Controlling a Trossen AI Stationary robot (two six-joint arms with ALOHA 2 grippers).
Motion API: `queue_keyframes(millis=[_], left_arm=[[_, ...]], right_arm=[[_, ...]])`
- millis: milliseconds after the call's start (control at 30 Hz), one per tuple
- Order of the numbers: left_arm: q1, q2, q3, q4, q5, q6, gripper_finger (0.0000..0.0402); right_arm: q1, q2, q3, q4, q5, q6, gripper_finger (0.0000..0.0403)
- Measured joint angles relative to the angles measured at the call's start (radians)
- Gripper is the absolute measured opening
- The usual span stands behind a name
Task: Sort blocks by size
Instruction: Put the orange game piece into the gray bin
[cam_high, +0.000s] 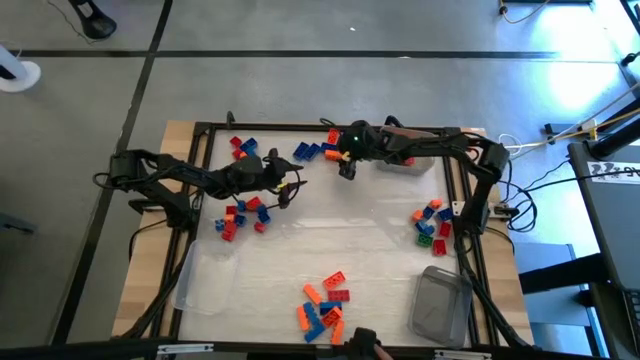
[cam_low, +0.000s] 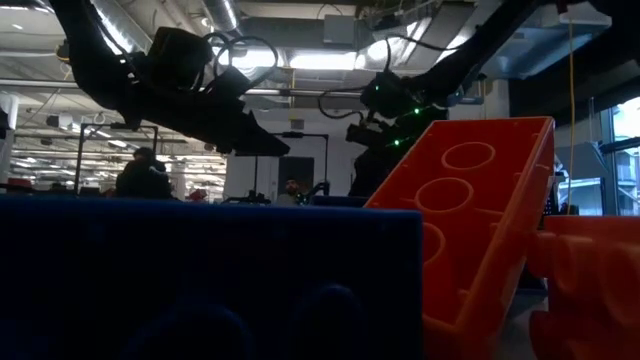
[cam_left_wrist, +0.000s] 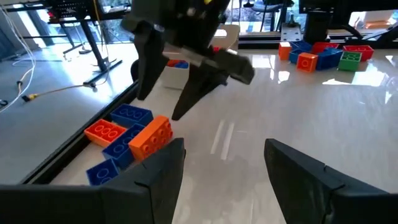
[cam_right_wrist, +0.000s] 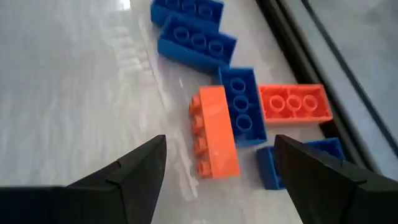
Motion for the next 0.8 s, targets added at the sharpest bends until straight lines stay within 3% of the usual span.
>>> queue_keyframes(millis=[367,800], left_arm=[[0.0,0.0,0.0,0.003,0.0,0.0,0.021],[0.0,0.0,0.0,0.002,0.0,-0.001,0.021]], right_arm=[[-0.013,0.076,-0.001,-0.008,-0.041,-0.012,0.0281],[-0.014,0.082,-0.002,0.029,-0.071,-0.021,0.0153]])
